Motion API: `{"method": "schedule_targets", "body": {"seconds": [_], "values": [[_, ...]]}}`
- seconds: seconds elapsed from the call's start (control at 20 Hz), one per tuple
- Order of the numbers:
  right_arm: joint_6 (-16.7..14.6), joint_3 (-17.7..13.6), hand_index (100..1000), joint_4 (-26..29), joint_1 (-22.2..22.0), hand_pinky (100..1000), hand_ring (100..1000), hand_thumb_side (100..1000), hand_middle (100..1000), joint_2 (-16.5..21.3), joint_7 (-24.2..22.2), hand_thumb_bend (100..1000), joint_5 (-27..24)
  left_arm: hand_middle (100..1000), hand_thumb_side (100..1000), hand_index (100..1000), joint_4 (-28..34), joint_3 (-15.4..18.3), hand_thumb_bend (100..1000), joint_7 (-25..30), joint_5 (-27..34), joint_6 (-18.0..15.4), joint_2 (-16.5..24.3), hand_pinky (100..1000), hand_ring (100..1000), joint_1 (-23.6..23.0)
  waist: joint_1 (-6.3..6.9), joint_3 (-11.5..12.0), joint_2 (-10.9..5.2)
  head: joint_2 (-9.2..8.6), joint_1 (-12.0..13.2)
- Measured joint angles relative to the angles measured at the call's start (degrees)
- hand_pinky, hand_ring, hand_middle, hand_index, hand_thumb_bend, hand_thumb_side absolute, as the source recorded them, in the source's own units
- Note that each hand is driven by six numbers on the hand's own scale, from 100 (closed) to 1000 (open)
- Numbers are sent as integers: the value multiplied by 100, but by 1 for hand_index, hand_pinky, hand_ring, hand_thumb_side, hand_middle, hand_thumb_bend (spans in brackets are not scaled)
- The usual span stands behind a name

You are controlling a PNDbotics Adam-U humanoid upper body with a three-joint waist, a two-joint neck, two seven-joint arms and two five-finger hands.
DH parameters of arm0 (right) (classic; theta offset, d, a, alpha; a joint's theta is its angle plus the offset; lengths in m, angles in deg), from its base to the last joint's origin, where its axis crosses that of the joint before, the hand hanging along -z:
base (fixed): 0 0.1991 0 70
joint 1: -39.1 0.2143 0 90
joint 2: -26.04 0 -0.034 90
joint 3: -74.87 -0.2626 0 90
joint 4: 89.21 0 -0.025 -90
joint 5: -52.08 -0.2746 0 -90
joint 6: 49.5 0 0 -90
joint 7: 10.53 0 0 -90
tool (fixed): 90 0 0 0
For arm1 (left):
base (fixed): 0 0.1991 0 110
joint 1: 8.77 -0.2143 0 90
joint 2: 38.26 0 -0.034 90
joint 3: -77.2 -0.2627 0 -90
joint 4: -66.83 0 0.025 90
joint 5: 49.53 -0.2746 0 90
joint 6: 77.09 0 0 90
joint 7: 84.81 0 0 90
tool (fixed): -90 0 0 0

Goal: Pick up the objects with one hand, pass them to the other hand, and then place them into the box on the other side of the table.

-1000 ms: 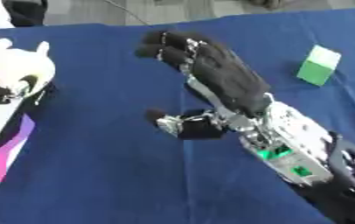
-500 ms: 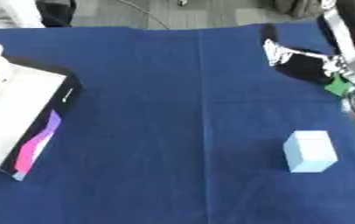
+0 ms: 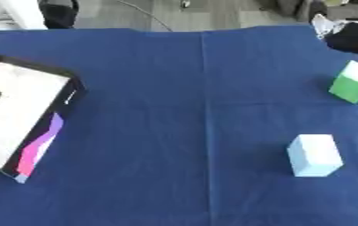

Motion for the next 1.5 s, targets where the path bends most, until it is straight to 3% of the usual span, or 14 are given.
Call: {"method": "schedule_targets", "body": {"seconds": [0.05,0.15,0.25,0.3,0.35,0.55,0.75,0.85,0.95,1.0,1.05,1.2,1.35,1.5], "values": [[10,-39,899,-82,26,858,860,374,889,44,-48,306,-29,751,357,869,-119,-17,704,180,-178,-18,-34,925,877,55,1,-1,0,18,-37],[-8,-54,913,-364,79,874,887,377,899,167,-372,359,-59,773,429,894,-318,-28,741,491,-560,-65,-78,953,897,148,-2,-7,-1,33,-192],[-172,-69,926,-845,253,883,898,353,900,339,-1056,405,79,780,462,901,-480,-38,757,786,-994,-150,-114,967,906,276,-1,-24,-1,63,-413],[-303,-99,930,-1117,352,888,906,281,902,405,-1408,319,218,784,479,905,-530,-35,756,925,-1205,-200,-135,972,909,315,-1,-24,-1,80,-524],[-451,-133,932,-1400,452,892,911,338,905,445,-1734,440,378,791,509,913,-556,-23,754,1053,-1388,-249,-145,979,915,330,-1,-25,-1,84,-628],[-1069,-267,943,-2473,786,910,926,300,903,465,-2646,474,958,809,564,937,-490,112,804,1354,-1874,-357,-167,1000,936,362,6,-14,-1,84,-967],[-1600,-352,948,-3322,1038,928,941,233,898,445,-3180,550,1419,799,408,931,-228,306,643,1387,-2013,-360,-167,1000,936,364,17,18,-1,71,-1154],[-1804,-387,947,-3663,1109,937,945,166,891,430,-3373,613,1674,778,246,900,-23,424,367,1326,-1977,-335,-167,988,925,364,13,23,2,68,-1224],[-1957,-429,946,-3952,1151,941,946,149,889,385,-3514,597,1910,753,297,877,254,562,259,1163,-1807,-299,-167,965,911,361,2,45,21,44,-1284],[-2020,-454,946,-4085,1166,942,946,142,887,365,-3572,586,2012,742,483,860,418,639,285,1025,-1637,-290,-168,945,900,347,-4,64,41,23,-1313],[-2079,-475,945,-4202,1178,941,944,141,882,336,-3629,584,2100,736,600,859,610,721,332,833,-1410,-304,-175,924,889,319,-6,79,62,13,-1344],[-2196,-559,946,-4486,1179,937,936,152,876,290,-3760,591,2262,696,808,852,1211,940,360,-30,-494,-509,-199,834,841,182,-16,108,87,-31,-1436],[-2229,-654,950,-4704,1180,931,928,170,873,264,-3826,600,2282,684,891,844,1770,1081,343,-1061,544,-974,-299,802,829,-3,-37,147,140,-60,-1507],[-2228,-732,949,-4864,1180,916,915,192,864,223,-3863,614,2158,679,889,842,2210,1095,331,-1918,1350,-1345,-367,802,830,-199,-36,168,173,-81,-1534]]}}
